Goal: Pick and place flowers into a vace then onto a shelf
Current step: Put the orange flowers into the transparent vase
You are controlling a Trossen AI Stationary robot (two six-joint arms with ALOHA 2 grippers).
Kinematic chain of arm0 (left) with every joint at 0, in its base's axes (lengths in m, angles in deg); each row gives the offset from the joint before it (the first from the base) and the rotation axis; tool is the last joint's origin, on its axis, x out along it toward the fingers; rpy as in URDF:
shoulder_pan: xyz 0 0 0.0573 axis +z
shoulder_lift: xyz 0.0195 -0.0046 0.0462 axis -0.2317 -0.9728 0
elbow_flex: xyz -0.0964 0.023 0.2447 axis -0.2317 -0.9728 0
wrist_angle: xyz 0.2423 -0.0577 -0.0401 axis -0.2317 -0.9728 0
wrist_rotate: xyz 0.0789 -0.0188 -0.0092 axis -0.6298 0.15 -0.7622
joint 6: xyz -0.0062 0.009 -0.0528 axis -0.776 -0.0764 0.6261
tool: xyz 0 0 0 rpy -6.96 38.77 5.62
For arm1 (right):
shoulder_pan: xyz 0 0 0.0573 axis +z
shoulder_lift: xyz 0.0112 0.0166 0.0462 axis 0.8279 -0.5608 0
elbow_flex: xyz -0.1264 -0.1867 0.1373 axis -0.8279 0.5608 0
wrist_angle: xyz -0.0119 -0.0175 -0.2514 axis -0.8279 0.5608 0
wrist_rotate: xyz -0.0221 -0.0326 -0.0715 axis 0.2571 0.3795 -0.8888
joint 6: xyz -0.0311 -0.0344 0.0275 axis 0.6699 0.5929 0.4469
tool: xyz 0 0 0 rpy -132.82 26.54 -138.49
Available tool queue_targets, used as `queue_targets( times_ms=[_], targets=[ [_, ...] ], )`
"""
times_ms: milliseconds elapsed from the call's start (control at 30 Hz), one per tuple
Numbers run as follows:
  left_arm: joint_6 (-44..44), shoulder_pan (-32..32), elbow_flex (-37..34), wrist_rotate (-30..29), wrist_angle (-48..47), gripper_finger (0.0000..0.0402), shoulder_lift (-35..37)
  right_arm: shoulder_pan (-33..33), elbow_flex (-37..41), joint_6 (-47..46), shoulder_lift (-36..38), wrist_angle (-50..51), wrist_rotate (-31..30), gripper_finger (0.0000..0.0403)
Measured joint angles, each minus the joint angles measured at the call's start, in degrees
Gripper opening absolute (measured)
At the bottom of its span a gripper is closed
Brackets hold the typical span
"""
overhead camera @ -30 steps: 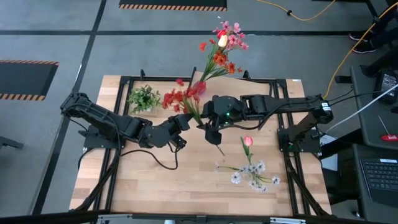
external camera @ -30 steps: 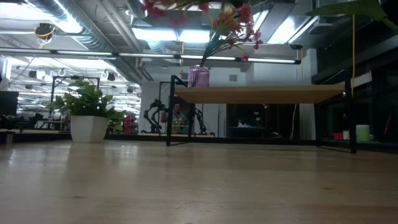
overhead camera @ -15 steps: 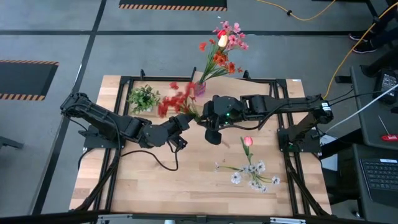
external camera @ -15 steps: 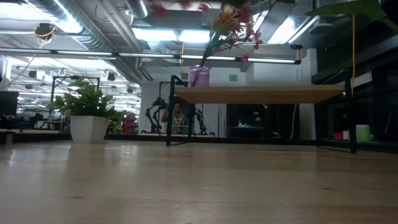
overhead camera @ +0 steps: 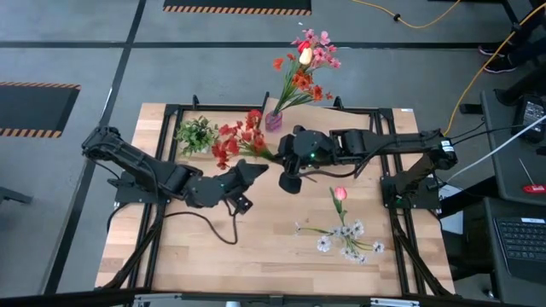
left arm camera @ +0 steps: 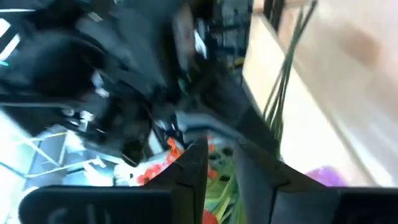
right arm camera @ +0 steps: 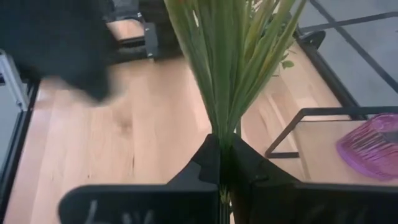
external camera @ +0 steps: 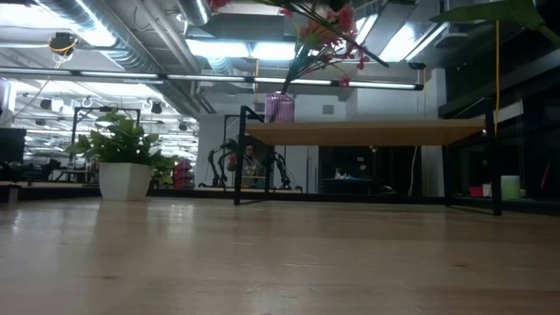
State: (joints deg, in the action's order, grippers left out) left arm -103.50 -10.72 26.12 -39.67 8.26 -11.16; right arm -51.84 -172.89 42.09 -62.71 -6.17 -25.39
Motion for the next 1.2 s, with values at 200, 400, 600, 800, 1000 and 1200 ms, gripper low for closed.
queue_targets(
  times_ms=[200, 400, 600, 800, 1000, 1200],
  targets=[
    [16.35, -3.45, 0.0, 4.75, -2.97, 0.0085, 3.53, -1.95, 0.07, 3.22, 0.7, -3.18, -0.02, 0.0006],
    [39.87, -4.35, 0.0, 15.0, -14.51, 0.0067, 5.71, -3.2, 0.06, 6.45, 5.28, -5.37, 0.0, 0.0006],
    [49.96, -4.0, -4.83, 16.94, -17.98, 0.0009, 6.33, -1.13, 0.04, 9.17, 12.35, -5.32, -2.45, 0.0006],
    [57.28, -1.7, -12.46, 13.57, -15.86, 0.0001, 7.49, 6.91, 0.06, 10.21, 18.14, -1.68, -15.27, 0.0006],
    [58.25, 0.54, -20.9, 20.79, -4.35, 0.0001, 10.25, 18.38, 2.2, 7.02, 22.07, 0.86, -28.92, 0.0006],
    [57.23, 1.76, -27.37, 24.41, 6.85, 0.0002, 12.35, 30.63, 8.43, -1.03, 25.73, 1.23, -43.35, 0.0006]
  ],
)
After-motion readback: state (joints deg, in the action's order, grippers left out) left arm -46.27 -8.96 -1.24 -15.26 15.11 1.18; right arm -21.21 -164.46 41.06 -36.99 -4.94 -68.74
